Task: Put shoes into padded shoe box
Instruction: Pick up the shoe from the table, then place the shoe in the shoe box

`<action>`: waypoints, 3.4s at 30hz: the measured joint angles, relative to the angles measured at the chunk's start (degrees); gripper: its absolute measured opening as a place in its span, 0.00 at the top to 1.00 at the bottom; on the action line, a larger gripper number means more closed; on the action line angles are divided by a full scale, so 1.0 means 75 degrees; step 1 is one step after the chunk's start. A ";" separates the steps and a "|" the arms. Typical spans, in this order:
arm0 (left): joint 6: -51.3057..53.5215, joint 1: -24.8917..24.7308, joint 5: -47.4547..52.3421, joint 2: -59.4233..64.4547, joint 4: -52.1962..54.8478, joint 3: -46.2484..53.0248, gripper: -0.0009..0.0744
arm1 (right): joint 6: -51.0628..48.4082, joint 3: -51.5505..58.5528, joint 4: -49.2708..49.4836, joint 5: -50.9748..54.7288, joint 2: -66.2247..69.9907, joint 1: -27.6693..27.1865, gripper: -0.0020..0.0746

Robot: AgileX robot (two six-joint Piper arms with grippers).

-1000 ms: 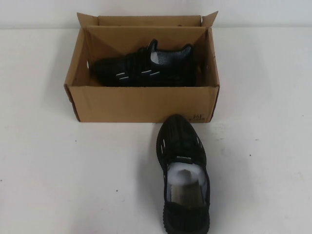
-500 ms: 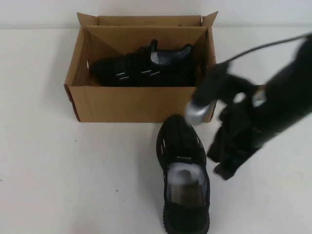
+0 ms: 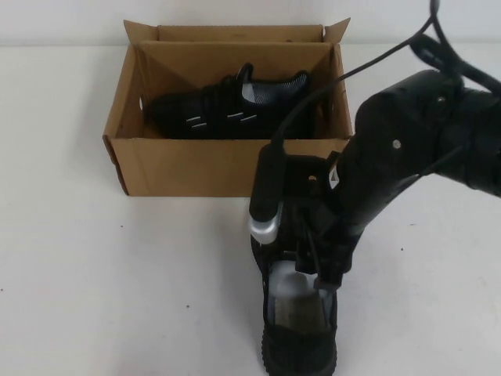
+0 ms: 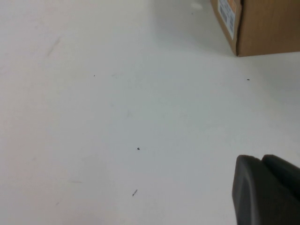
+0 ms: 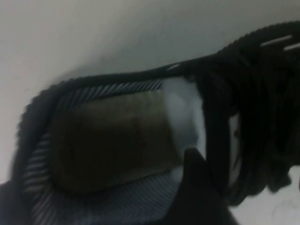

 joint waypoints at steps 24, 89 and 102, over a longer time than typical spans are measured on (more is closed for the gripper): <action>0.0000 0.0000 0.0000 0.0000 0.0000 0.0000 0.99 | 0.2646 -0.1094 -0.0281 0.1174 0.0186 0.0310 0.98; 0.0000 0.0000 0.0004 0.0000 0.0000 0.0000 0.99 | 1.2586 -0.7666 -0.3960 0.1362 0.2938 -0.0013 0.98; 0.0000 0.0000 0.0004 0.0000 0.0000 0.0000 0.99 | 1.2939 -0.7666 -0.3906 0.1165 0.3249 0.0116 0.98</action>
